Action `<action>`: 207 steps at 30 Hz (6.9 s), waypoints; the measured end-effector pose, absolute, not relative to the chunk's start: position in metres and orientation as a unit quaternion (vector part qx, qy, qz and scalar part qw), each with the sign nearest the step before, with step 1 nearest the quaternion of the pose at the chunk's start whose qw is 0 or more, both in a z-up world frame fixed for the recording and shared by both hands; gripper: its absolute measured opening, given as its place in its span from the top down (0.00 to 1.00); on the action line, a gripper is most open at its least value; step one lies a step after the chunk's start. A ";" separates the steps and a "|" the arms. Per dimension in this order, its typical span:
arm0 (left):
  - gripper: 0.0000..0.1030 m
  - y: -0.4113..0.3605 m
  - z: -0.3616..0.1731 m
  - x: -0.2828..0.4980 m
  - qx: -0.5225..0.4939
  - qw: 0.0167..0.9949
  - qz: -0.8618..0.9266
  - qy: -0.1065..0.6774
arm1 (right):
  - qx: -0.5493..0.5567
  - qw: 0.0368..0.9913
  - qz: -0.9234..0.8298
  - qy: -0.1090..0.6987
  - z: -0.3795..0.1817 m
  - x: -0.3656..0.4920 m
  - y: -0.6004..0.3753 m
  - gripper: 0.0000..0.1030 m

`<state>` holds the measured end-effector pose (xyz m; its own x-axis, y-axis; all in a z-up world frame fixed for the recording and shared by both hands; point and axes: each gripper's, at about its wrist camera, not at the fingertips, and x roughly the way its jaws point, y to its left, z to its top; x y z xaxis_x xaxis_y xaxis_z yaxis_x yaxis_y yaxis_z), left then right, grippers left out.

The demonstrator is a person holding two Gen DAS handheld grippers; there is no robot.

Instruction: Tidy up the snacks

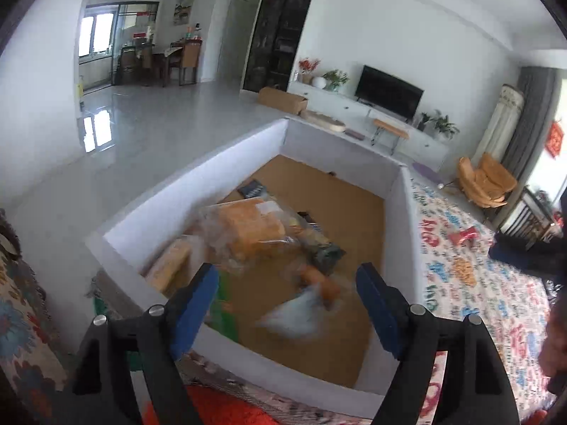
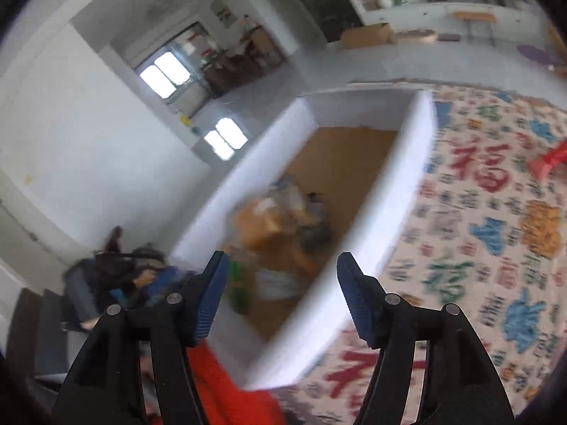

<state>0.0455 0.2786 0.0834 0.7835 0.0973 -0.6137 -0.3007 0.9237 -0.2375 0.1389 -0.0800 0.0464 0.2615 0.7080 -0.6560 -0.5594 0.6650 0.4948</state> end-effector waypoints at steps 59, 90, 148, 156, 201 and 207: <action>0.00 -0.009 -0.060 0.249 0.029 0.890 -0.060 0.452 | 0.009 0.896 -0.023 0.443 -0.105 0.150 -0.437 0.17; 0.00 -0.011 -0.060 0.249 0.029 0.890 -0.057 0.452 | -0.039 0.852 0.054 0.520 -0.094 0.351 -0.330 0.83; 0.76 -0.100 -0.025 0.402 0.088 0.846 -0.196 0.489 | -0.010 0.897 0.019 0.442 -0.106 0.191 -0.426 0.23; 0.67 -0.063 -0.016 0.231 0.001 0.814 -0.179 0.552 | -0.010 0.897 0.019 0.442 -0.106 0.191 -0.426 0.23; 0.00 -0.093 -0.060 0.210 0.089 0.875 -0.172 0.444 | -0.012 0.897 0.012 0.441 -0.107 0.192 -0.427 0.24; 0.00 -0.093 -0.060 0.210 0.089 0.875 -0.172 0.444 | -0.011 0.897 0.012 0.441 -0.107 0.192 -0.427 0.24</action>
<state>0.2099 -0.0935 -0.0598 0.5466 -0.2229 -0.8072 0.3803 0.9249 0.0020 0.1920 -0.4272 -0.1069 0.6098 0.0123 -0.7924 -0.0324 0.9994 -0.0094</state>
